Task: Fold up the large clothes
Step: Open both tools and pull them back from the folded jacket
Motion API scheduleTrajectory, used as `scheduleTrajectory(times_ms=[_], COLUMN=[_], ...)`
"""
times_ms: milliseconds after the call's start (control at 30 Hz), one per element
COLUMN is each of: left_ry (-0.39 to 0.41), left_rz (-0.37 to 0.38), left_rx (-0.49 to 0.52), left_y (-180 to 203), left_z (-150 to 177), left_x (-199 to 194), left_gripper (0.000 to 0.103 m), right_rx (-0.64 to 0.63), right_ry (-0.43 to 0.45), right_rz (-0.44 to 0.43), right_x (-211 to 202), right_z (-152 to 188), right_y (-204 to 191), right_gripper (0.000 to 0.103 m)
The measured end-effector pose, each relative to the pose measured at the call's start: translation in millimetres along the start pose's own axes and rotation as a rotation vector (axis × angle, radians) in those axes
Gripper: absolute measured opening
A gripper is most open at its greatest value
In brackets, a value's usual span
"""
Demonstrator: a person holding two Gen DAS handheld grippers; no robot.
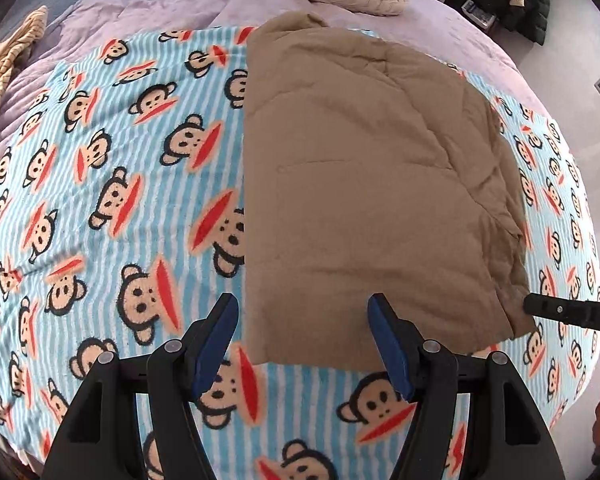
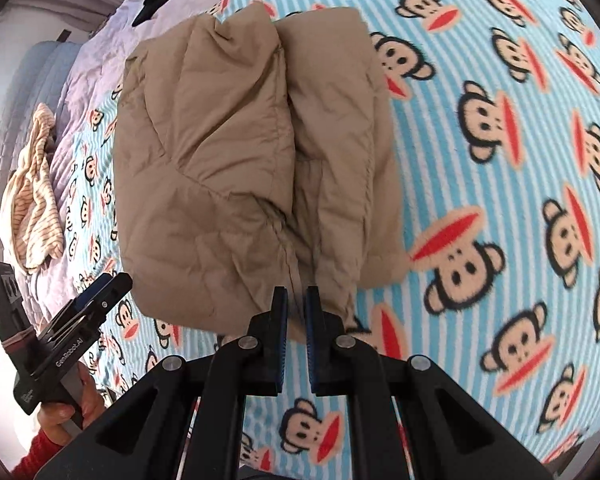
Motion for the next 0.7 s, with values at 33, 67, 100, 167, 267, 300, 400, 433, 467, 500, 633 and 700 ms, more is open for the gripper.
scheduleTrajectory(times_ms=[33,67,100,167,267,300,400,433,467,500,633,700], left_ry=[-0.003,-0.006,-0.009,-0.015,-0.019,-0.02,-0.019,-0.018,-0.018,-0.017,-0.002,0.004], left_rz=[0.002,0.004,0.005,0.005,-0.003,-0.009,-0.028,-0.038,-0.046,-0.05,-0.075,-0.095], left_rx=[0.002,0.004,0.005,0.008,0.019,0.021,0.025,0.024,0.023,0.023,0.021,0.024], left_y=[0.7,1.6,2.7,3.6,5.3,5.8,5.3,5.0,4.6,4.7,7.4,11.7], left_z=[1.1,2.6,4.2,6.3,9.2,10.2,12.1,12.8,13.4,13.9,18.2,21.3], left_x=[-0.7,-1.3,-2.0,-2.7,-5.9,-7.3,-12.0,-14.2,-16.2,-17.6,-22.6,-26.9], left_gripper=[0.069,0.069,0.069,0.069,0.069,0.069,0.069,0.069,0.069,0.07,0.087,0.087], right_rx=[0.009,0.015,0.023,0.034,0.045,0.047,0.039,0.037,0.035,0.033,0.011,-0.012], right_ry=[0.0,-0.001,-0.002,-0.004,-0.006,-0.007,-0.003,-0.002,-0.003,-0.003,0.017,0.039], right_rz=[0.002,0.003,0.004,0.012,0.018,0.018,0.021,0.022,0.024,0.024,0.026,0.025], right_x=[-2.5,-3.3,-4.6,-6.3,-8.7,-9.3,-13.3,-13.2,-13.9,-14.8,-20.8,-26.4], right_z=[3.7,6.6,10.9,16.3,21.4,22.6,25.8,26.4,27.8,29.2,34.2,37.1], right_y=[3.7,4.8,7.1,7.7,8.1,7.6,9.5,8.1,8.7,9.1,8.4,8.7], right_gripper=[0.009,0.009,0.009,0.009,0.009,0.009,0.01,0.01,0.01,0.01,0.042,0.05])
Point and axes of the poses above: each gripper's, at about its wrist camera, not at the fingertips, and x roughly the way its jaws point, y to its right, z to its underside, the point moved 9 cm from there along x, roughly the way its jaws point, and after that the axes turned 12 degrees about z, right-handed, at the moved point
